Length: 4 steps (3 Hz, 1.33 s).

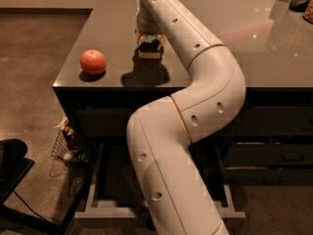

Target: Place sponge into middle drawer

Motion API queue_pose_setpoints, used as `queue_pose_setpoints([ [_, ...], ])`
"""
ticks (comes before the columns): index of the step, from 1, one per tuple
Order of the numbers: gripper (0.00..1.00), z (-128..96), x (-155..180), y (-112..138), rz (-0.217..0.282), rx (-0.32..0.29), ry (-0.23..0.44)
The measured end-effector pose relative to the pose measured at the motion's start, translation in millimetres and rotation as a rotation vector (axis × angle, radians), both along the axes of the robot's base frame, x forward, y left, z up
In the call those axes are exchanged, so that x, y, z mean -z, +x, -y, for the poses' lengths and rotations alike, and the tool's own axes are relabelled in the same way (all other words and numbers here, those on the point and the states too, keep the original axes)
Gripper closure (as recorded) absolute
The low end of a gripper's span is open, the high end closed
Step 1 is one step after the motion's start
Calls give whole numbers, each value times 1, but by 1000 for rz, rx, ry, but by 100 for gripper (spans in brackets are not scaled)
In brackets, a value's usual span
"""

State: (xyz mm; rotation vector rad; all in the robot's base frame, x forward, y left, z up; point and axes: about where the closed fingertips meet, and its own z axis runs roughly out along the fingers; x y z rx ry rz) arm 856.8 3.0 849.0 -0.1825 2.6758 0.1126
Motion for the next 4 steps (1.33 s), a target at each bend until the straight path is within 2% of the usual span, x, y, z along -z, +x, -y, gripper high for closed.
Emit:
queue_pose_setpoints([
  [1,100,12,-10,1,34,-74,2],
  [2,100,63,-43,-7,134,-258,31],
  [3,100,114,-6,-32,74,-375,17],
  [4,100,126,7,-43,26,-394,38],
])
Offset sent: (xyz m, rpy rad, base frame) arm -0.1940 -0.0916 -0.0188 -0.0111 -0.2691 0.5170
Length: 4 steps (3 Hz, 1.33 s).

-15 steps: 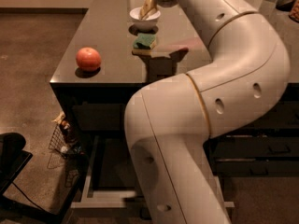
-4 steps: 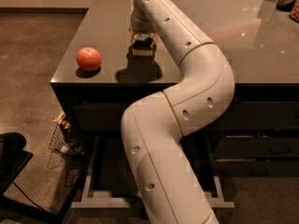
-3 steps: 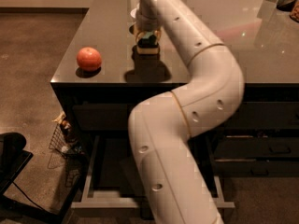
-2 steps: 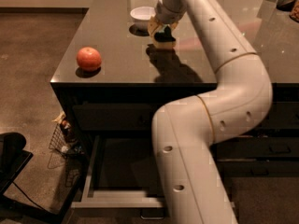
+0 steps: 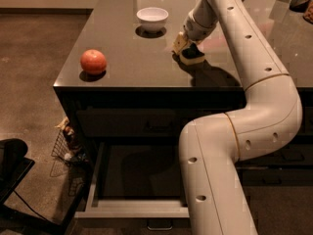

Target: Place sponge into middle drawer

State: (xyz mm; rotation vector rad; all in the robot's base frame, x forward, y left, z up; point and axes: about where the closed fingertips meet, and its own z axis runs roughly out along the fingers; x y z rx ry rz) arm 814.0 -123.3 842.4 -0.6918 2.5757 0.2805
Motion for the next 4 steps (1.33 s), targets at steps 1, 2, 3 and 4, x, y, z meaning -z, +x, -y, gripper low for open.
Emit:
queue_pose_setpoints([
  [1,100,0,-3,0,0,0,0],
  [2,100,0,-4,0,0,0,0],
  [3,100,0,-4,0,0,0,0],
  [4,100,-3,-26,-23,-29,-37,-75],
])
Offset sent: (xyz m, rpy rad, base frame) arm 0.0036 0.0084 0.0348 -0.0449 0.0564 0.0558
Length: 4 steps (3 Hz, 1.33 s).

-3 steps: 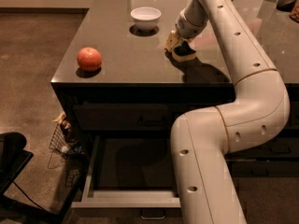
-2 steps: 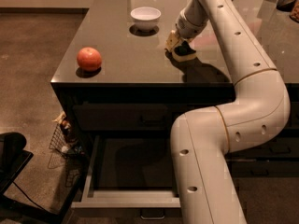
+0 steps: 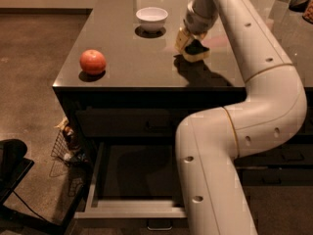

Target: Place sponge into middle drawer

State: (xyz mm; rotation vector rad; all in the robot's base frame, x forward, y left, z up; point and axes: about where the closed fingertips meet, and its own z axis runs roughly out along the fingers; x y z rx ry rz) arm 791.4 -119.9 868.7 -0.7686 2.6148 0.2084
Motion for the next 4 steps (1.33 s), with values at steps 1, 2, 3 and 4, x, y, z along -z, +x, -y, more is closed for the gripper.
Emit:
queue_pose_setpoints([
  [1,100,-18,-66,-31,18,-33,-136],
  [2,100,-33,-102,-36,67,-39,-163],
  [3,100,-35,-101,-30,82,-38,-159],
  [4,100,-39,-119,-35,115,-30,-172],
])
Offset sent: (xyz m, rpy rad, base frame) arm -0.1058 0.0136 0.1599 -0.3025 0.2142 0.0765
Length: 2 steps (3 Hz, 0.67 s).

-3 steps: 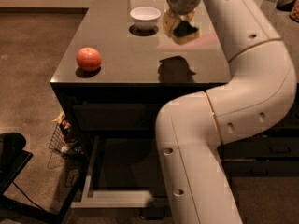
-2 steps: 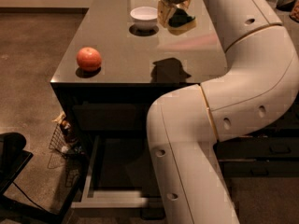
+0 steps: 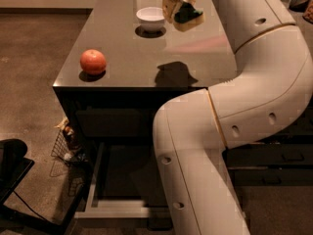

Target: Place sponge into middle drawer

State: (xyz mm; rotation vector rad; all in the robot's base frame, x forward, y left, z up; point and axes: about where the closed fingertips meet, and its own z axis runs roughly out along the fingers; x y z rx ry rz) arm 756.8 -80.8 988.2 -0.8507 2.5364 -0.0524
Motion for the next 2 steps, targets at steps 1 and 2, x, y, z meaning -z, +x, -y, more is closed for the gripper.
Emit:
queue_pose_setpoints([
  [1,100,-1,-30,-20,34,38,3],
  [2,100,-6,-43,-30,65,69,19],
])
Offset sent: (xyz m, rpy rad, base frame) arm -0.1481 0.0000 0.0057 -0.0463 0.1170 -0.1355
